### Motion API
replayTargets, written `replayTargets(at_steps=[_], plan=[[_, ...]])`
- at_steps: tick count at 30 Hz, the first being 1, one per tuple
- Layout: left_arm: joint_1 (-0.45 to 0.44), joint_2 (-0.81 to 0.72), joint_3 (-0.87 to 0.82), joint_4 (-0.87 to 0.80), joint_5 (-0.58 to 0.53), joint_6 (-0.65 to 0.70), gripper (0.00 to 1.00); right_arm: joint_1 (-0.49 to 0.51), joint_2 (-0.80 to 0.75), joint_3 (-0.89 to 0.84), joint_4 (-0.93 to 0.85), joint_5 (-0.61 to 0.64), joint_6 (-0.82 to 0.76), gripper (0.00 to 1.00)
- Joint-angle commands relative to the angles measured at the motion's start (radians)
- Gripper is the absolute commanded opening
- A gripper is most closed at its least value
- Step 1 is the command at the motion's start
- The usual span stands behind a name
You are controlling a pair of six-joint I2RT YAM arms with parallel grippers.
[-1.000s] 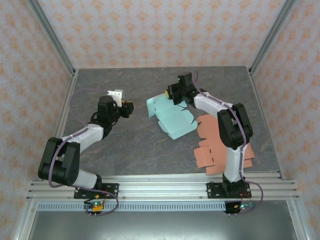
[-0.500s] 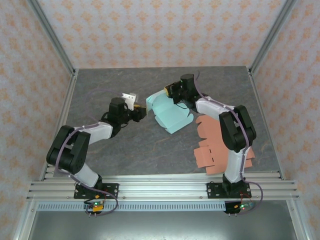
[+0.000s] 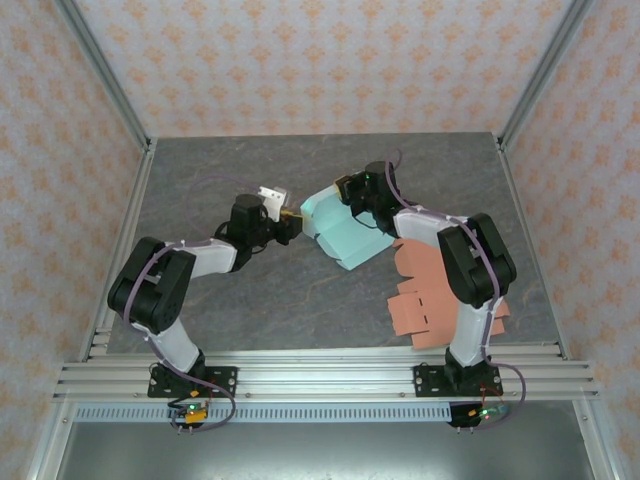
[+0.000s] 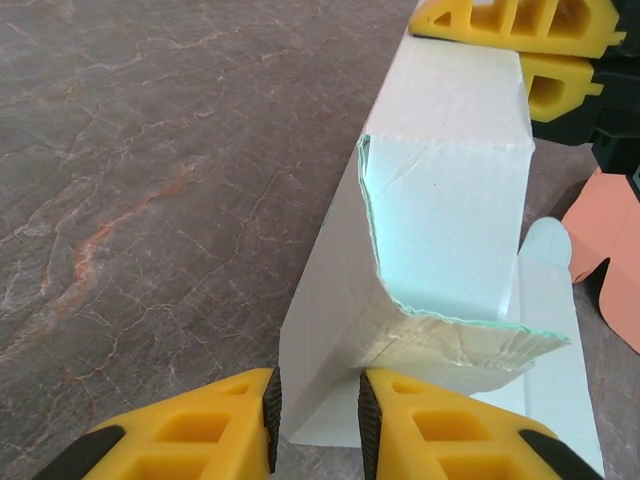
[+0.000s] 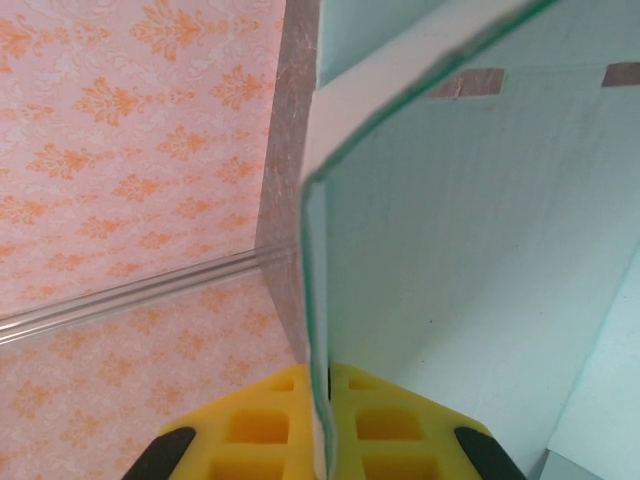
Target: Fold the paper box
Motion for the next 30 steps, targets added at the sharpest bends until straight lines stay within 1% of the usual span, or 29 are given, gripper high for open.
replayTargets(at_steps=[1,3,5,8,13,17,21,24,27,30], plan=[[-0.034,0.009,0.056,0.029,0.015,0.058,0.3,0.022,-0.026,-0.032,0.086,0.015,-0.028,0.08],[-0.054,0.018,0.076,0.004,0.017,0.08,0.3,0.027,-0.023,-0.043,0.11,0.03,-0.03,0.1],[-0.065,0.03,0.084,0.008,0.009,0.07,0.3,0.034,-0.023,-0.056,0.129,0.053,-0.017,0.11],[-0.078,0.045,0.091,0.029,-0.018,0.042,0.29,0.037,-0.025,-0.079,0.167,0.078,0.009,0.11],[-0.108,0.081,0.116,0.021,-0.075,0.04,0.31,0.046,-0.031,-0.118,0.19,0.131,0.039,0.11],[-0.12,0.091,0.084,0.078,-0.108,0.016,0.34,0.053,-0.046,-0.167,0.254,0.177,0.073,0.11],[-0.137,0.098,0.063,0.08,-0.112,0.051,0.35,0.053,-0.059,-0.218,0.308,0.212,0.074,0.13],[-0.15,0.12,0.05,0.111,-0.123,0.068,0.35,0.053,-0.044,-0.245,0.376,0.207,0.097,0.15],[-0.162,0.152,0.04,0.189,-0.153,0.055,0.35,0.06,-0.019,-0.268,0.463,0.208,0.112,0.16],[-0.165,0.182,0.058,0.2,-0.174,0.028,0.35,0.063,-0.018,-0.276,0.505,0.213,0.115,0.16]])
